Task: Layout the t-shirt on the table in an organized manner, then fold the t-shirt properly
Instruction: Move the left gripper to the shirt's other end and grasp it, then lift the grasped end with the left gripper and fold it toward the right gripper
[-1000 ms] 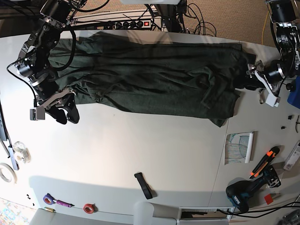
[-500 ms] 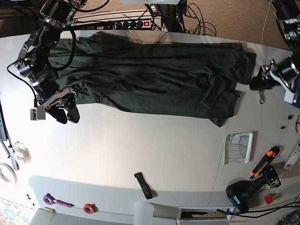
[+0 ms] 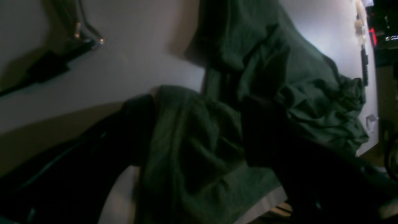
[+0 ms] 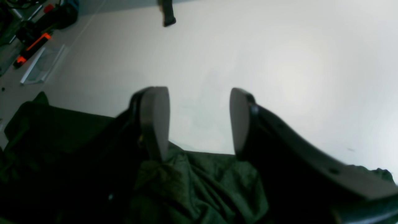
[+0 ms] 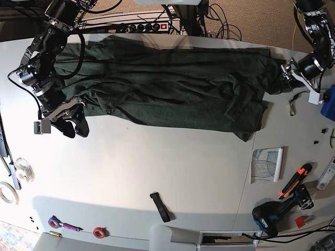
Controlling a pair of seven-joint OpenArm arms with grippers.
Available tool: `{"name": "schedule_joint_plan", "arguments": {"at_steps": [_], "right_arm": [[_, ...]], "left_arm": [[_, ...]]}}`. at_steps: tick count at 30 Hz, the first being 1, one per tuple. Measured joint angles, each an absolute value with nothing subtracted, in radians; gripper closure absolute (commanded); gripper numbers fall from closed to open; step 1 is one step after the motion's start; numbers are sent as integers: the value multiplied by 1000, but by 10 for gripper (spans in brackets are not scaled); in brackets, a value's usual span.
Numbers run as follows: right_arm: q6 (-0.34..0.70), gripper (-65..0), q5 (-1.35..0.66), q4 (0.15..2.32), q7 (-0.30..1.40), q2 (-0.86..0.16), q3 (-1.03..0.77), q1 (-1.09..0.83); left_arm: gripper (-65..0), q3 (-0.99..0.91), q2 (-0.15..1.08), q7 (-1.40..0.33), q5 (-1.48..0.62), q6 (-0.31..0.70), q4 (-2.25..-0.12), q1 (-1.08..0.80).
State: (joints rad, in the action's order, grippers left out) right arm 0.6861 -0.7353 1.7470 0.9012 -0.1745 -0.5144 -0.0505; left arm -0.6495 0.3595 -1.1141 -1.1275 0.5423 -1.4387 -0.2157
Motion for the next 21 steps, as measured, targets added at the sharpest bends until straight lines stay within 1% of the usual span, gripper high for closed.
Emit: {"name": "schedule_joint_plan", "arguments": {"at_steps": [15,21], "right_arm": [[686,-307,-735,1747,901,-175,-514,-51],[686,-307,-735,1747,902,-175,-514,-51]], "left_arm": [[-440,-648,335,-1110,-1138,543,-1431,-205],[-440,-546,339,-1102,-1104,551,-1429,-160]]}}
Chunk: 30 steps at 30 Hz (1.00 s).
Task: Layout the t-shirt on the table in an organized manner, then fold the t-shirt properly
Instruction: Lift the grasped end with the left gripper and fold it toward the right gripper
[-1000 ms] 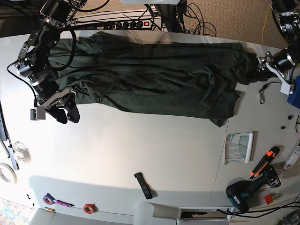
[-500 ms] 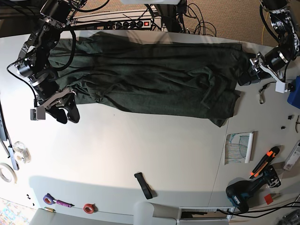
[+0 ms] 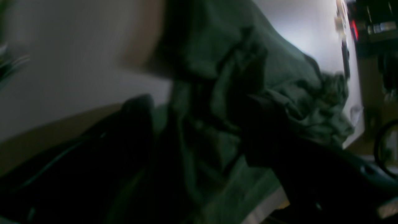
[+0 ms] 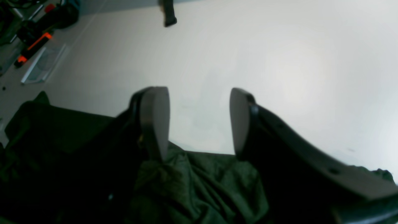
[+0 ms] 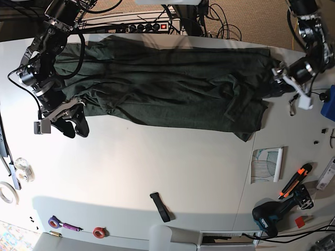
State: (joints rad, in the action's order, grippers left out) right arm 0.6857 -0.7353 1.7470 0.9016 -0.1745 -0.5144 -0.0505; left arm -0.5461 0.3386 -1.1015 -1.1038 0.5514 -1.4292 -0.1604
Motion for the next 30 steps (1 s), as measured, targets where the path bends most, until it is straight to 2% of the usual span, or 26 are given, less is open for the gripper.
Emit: {"name": "schedule_joint_plan", "arguments": {"at_steps": [7,21,25,30], "right_arm": [[686,-307,-735,1747,902,-175,-514,-51],[686,-307,-735,1747,902,-175,-514,-51],[686,-307,-735,1747,902,-175,-514,-51],[686,-307,-735,1747,902,-175,-514,-51]], "left_arm": [[-440,-442,347,-1038,-1059,509,-1433,-130],[-439,-433,302,-1034,-1071,516,-1434,-130],[-407,-433,302,-1034,-1071,516,-1434,-129],[-407,-433,302,-1035,-1071,516,-1433,-128]]}}
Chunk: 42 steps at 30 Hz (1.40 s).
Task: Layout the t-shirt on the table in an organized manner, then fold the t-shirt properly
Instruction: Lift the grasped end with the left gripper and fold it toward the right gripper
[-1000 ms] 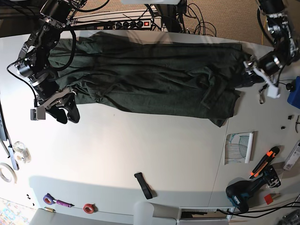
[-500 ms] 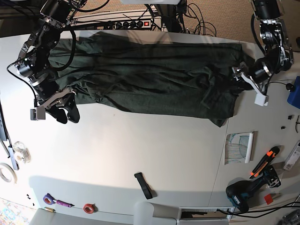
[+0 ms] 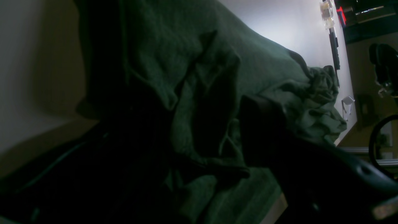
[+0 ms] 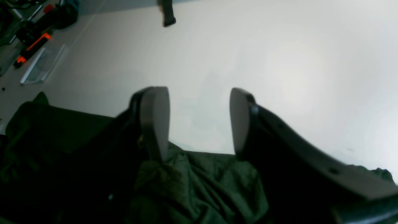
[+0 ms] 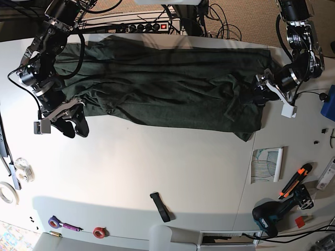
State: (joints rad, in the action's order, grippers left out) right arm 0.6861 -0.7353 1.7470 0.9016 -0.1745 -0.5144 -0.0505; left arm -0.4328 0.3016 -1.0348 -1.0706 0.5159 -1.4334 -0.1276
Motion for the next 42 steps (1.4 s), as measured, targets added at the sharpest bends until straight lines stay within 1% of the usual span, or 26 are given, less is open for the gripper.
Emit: {"name": "schedule_joint_plan", "arguments": {"at_steps": [6,13,18,20,25,27,30,33,38,42], "right_arm": [[686,-307,-736,1747,901,-175,-514,-51],[686,-307,-735,1747,902,-175,-514,-51],[686,-307,-735,1747,902,-175,-514,-51],[686,-307,-735,1747,902,-175,-514,-51],[686,-307,-735,1747,902,-175,-514,-51],[686,-307,-735,1747,902,-175,-514,-51],[686,-307,-735,1747,902,-175,-514,-51],[686,-307,-735,1747,902,-175,-514,-51],[686,-307,-731,1747,902,-175,-514,-51],[685,-307,-652,1747,889,-175,-514,-51]], "left_arm": [[-407,-410,303,-1038,-1040,516,-1434,-113],[-407,-307,302,-992,-1044,517,-1436,-108],[-406,-295,302,-978,-1044,517,-1436,-108],[-373,-295,302,-966,-1036,517,-1436,-110],[-236,-295,302,-914,-978,528,-1432,-111],[-159,-295,302,-914,-965,567,-1428,-111],[-6,-290,302,-926,-977,612,-1425,-120],[0,-289,301,-926,-1002,683,-1419,-122],[0,-288,299,-933,-1090,686,-1418,-101],[0,-288,299,-981,-1169,686,-1422,-50]]}}
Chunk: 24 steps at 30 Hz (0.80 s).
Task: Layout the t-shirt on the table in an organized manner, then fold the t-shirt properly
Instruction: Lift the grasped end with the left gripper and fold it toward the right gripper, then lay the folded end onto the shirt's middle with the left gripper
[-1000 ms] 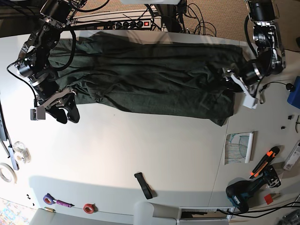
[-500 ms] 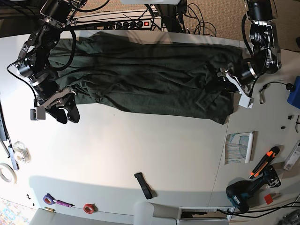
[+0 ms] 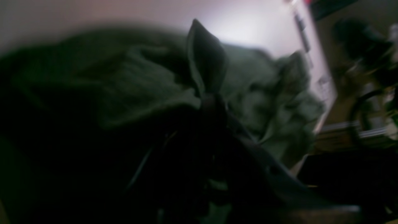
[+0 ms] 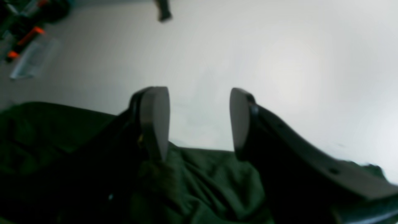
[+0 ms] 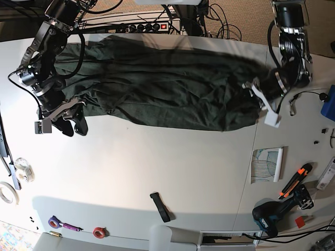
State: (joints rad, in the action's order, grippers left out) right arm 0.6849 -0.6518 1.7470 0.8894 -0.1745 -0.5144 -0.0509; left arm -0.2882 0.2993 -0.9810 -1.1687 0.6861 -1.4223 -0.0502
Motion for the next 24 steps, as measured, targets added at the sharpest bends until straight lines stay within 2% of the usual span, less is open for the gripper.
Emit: {"name": "schedule_joint_plan", "arguments": {"at_steps": [7,13,24], "right_arm": [[625,-307,-568,1747,855,-175,-514,-51],[596,-307,-516,1747,837,-175,-514,-51],[542,-307,-453,1747,814,-175,-514,-52]], "left_arm": [[0,-283,215,-1116,-1250,690,-1513,-44],[0,-137,181,-1114,-1248,689,-1536,-44],[0,140,89,-992,-1005,688,-1538,29]]}}
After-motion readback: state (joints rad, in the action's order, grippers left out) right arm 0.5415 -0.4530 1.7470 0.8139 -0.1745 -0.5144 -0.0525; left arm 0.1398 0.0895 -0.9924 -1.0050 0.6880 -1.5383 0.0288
